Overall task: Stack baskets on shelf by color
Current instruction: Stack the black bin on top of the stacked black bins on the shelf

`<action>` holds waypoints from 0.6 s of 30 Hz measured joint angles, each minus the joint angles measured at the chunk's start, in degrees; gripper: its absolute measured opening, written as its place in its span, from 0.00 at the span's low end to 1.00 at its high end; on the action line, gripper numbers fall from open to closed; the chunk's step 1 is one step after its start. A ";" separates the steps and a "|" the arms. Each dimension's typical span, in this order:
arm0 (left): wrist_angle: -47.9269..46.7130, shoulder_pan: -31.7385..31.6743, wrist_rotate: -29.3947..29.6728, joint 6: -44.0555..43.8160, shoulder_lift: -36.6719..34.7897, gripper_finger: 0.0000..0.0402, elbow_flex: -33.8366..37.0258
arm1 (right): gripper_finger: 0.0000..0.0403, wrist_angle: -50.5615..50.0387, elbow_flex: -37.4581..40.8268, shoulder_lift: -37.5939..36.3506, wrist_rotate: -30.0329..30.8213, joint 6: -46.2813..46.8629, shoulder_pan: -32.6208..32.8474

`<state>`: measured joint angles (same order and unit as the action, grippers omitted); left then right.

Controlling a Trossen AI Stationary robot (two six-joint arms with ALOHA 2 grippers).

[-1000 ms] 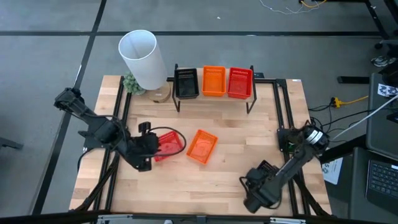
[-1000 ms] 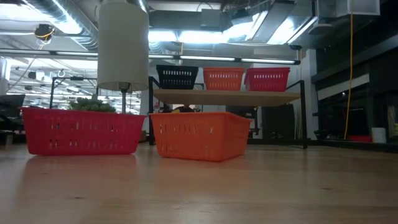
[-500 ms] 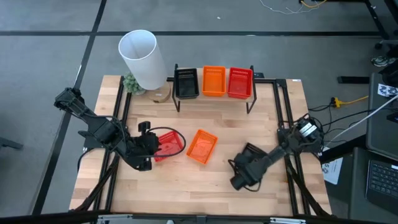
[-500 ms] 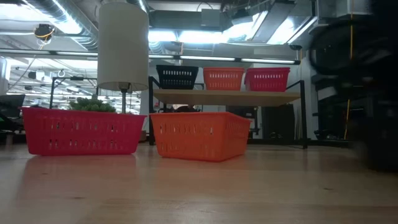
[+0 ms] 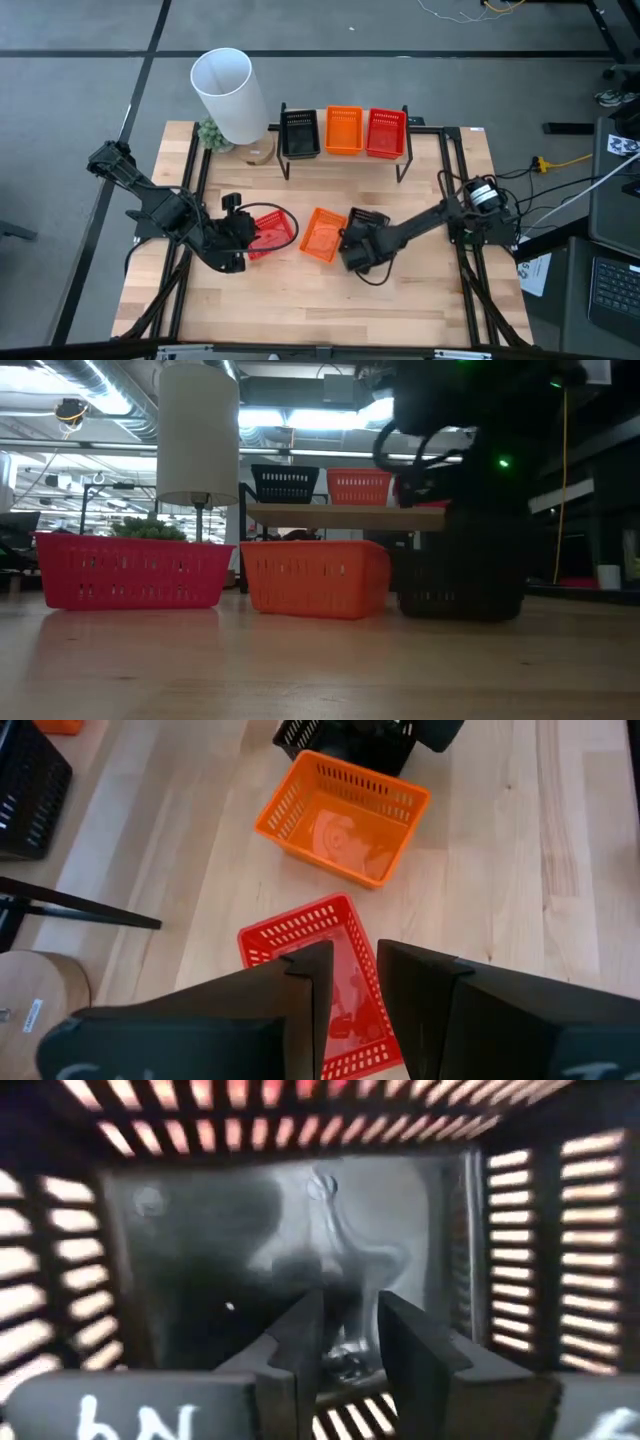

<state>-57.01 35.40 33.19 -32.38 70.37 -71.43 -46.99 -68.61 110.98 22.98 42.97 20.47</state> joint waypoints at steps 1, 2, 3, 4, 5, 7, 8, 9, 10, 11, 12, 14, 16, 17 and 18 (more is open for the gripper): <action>0.01 0.00 0.00 0.00 0.00 0.18 0.01 | 0.25 -0.76 -1.07 -0.05 -0.34 -0.83 -0.33; 0.01 0.00 0.02 0.00 0.00 0.18 0.01 | 0.25 -1.66 -2.48 -0.22 -0.30 -1.69 -0.45; 0.00 0.00 0.01 0.00 0.00 0.18 0.01 | 0.25 -2.74 -4.09 -0.40 -0.26 -2.76 -0.54; 0.02 0.00 0.02 0.00 0.00 0.18 0.01 | 0.25 -4.13 -5.84 -0.55 -0.20 -3.41 -0.53; 0.02 0.00 0.03 0.00 0.00 0.18 0.01 | 0.25 -5.61 -7.54 -0.73 -0.23 -4.29 -0.51; 0.02 0.00 0.07 0.00 0.00 0.18 0.01 | 0.25 -7.85 -10.78 -0.92 -0.53 -5.34 -0.02; 0.01 0.00 0.07 0.00 0.00 0.18 0.01 | 0.25 -8.21 -12.18 -1.05 -1.11 -6.32 0.40; 0.00 0.00 0.07 0.00 0.00 0.18 0.01 | 0.25 -8.42 -13.29 -1.14 -2.68 -7.85 0.88; 0.00 0.00 0.07 0.00 0.00 0.18 0.01 | 0.25 -8.27 -14.25 -1.18 -4.87 -9.27 1.47; -0.01 0.00 0.07 0.00 0.00 0.18 0.01 | 0.25 -7.53 -14.94 -1.18 -7.12 -10.37 2.17; -0.03 0.00 0.07 0.00 0.00 0.18 0.01 | 0.25 -6.29 -15.19 -1.18 -9.37 -10.56 2.80; -0.45 0.00 0.07 0.00 0.00 0.18 0.01 | 0.25 -4.17 -14.92 -1.18 -11.49 -10.29 4.23; -1.78 0.00 0.04 0.07 0.02 0.18 0.01 | 0.25 -2.37 -13.85 -1.18 -11.93 -8.92 5.79; -2.27 0.00 0.06 0.21 0.02 0.18 0.01 | 0.25 -2.45 -13.36 -1.18 -12.00 -8.20 6.56; -2.66 0.02 0.05 0.78 0.00 0.18 0.01 | 0.25 -2.40 -12.82 -1.18 -11.73 -6.98 7.28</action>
<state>-59.67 35.41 33.24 -31.60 70.37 -71.42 -49.39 -81.43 109.80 11.25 35.99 27.75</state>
